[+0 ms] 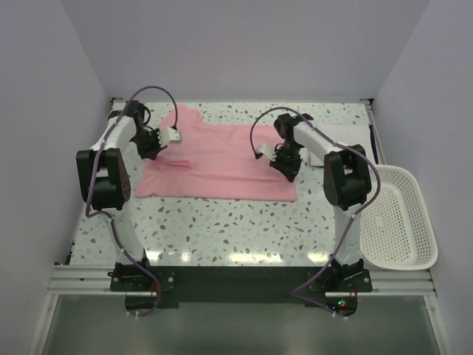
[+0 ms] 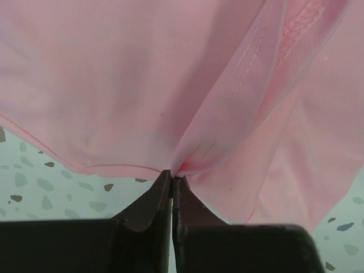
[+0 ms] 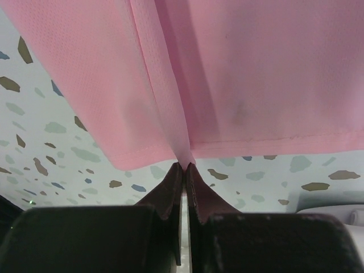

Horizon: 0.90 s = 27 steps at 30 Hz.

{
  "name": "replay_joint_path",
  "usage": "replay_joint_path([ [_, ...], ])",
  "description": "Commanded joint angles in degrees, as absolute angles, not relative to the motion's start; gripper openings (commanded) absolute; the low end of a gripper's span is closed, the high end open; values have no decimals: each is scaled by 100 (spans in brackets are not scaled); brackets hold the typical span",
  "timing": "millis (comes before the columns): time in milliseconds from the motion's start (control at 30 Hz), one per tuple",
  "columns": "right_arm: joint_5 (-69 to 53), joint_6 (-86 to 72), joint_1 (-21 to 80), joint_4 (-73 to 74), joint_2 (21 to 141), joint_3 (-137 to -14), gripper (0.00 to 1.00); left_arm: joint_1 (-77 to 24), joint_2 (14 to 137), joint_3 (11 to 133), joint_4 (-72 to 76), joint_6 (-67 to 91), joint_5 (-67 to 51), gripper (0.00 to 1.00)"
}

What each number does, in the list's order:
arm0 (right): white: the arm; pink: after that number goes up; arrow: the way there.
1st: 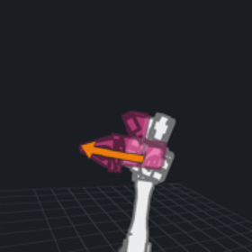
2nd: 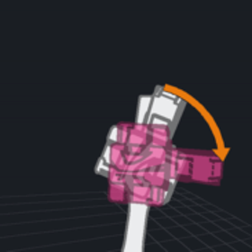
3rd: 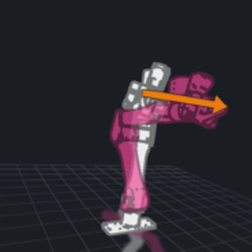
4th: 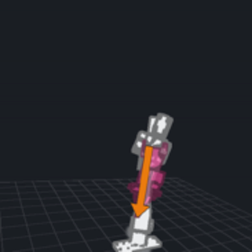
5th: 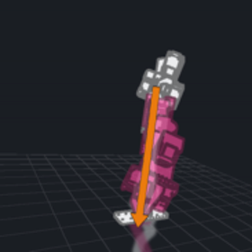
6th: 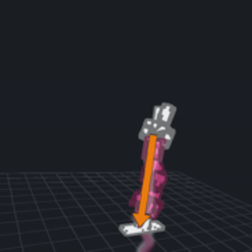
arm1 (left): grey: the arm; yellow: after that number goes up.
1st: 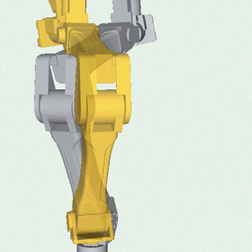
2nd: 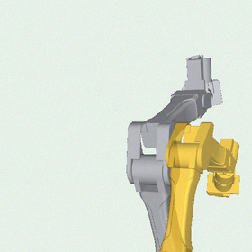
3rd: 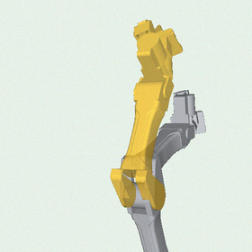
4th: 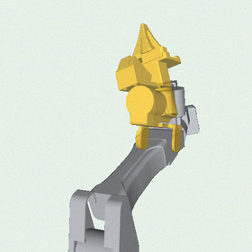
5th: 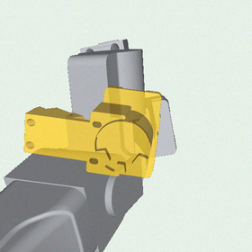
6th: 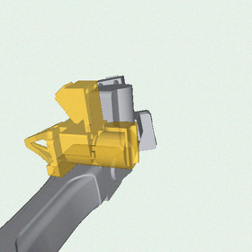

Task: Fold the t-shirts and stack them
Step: Fold the tshirt

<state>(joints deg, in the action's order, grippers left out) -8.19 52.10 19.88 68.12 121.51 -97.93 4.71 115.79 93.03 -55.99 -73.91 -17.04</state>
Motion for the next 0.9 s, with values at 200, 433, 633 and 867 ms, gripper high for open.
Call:
replay_joint_path([
  [200, -544, 4317, 1820, 6803, 12015, -10134, 47, 868, 11576, 9774, -5440, -6434, -2082, 37],
  [433, -1404, 3429, 1784, 7013, 11145, -9739, 52, 1722, 10681, 9002, -6074, -5855, -2839, 49],
  [633, -1986, 2963, 1793, 6944, 11214, -9326, 45, 1811, 10327, 7867, -5485, -5327, -2716, 49],
  [867, -1653, 2681, 1784, 6496, 11408, -8983, 44, 1837, 10678, 7805, -5370, -4887, -2742, 50],
])
